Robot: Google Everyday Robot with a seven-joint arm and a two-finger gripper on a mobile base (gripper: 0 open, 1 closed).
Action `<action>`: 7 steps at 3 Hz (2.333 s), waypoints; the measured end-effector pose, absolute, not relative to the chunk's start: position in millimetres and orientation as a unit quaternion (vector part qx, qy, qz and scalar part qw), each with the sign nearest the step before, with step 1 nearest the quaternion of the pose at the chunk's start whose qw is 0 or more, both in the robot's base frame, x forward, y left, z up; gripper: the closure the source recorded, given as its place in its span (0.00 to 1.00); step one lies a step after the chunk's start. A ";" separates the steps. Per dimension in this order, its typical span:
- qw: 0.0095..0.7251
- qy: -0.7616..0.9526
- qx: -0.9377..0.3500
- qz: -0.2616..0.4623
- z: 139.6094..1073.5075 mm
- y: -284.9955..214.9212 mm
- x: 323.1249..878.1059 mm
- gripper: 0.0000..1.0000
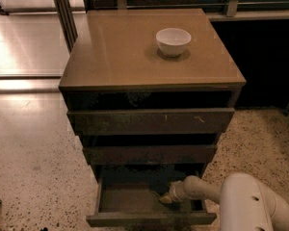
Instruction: Pick sponge from bottom drawer and place on counter
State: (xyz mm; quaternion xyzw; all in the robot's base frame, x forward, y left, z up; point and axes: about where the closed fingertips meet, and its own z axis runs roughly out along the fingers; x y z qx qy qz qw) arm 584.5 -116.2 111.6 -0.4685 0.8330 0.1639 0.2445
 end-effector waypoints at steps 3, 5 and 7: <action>0.218 0.806 -0.510 0.206 225.5 -93.7 557.2 1.00; 0.190 0.800 -0.522 0.227 223.8 -90.4 538.1 1.00; 0.217 0.774 -0.559 0.204 305.6 -69.1 527.0 1.00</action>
Offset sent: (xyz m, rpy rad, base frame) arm -0.0498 0.0310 0.1080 -0.0040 0.0844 0.1243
